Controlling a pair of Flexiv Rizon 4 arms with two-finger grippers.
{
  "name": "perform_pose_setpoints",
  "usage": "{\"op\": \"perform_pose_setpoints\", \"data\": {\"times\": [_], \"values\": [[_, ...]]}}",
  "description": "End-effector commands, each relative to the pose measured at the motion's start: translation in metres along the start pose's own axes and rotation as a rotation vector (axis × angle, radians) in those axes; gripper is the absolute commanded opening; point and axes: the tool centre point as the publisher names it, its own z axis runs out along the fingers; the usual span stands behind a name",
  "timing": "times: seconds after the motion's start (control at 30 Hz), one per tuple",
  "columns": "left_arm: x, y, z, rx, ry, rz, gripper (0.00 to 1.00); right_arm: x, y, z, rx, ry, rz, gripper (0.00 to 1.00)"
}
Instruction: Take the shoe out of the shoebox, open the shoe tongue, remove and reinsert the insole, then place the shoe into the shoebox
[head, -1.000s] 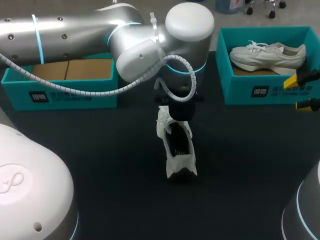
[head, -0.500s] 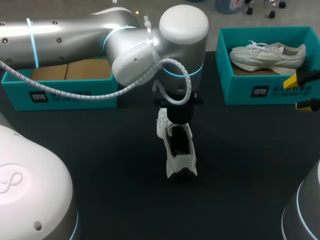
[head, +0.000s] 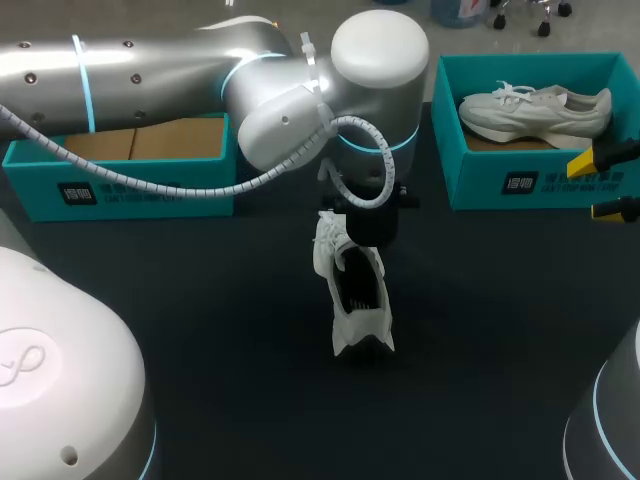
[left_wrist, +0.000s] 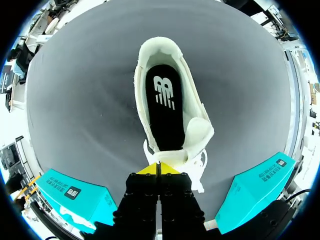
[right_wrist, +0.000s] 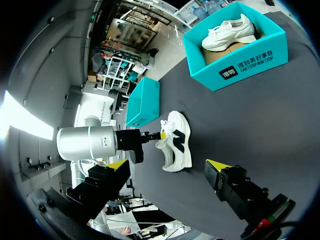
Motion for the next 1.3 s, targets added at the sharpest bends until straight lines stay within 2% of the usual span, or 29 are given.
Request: {"op": "perform_pose_setpoints", "data": {"times": [0.03, 0.37, 0.5, 1.13, 1.3], "values": [[-0.003, -0.001, 0.003, 0.009, 0.009, 0.002, 0.0, 0.0, 0.0, 0.0, 0.001, -0.002, 0.001, 1.0], [0.021, -0.003, -0.005, 0.007, 0.013, -0.015, 0.0, 0.0, 0.0, 0.0, 0.001, -0.002, 0.001, 1.0], [0.024, -0.006, -0.006, 0.023, -0.001, -0.011, 0.0, 0.0, 0.0, 0.0, 0.001, -0.002, 0.001, 1.0], [0.018, -0.02, -0.003, 0.057, 0.015, 0.095, 0.0, 0.0, 0.0, 0.0, 0.001, -0.002, 0.001, 1.0], [0.016, -0.023, 0.0, 0.044, 0.04, 0.073, 0.0, 0.0, 0.0, 0.0, 0.001, -0.002, 0.001, 1.0]]}}
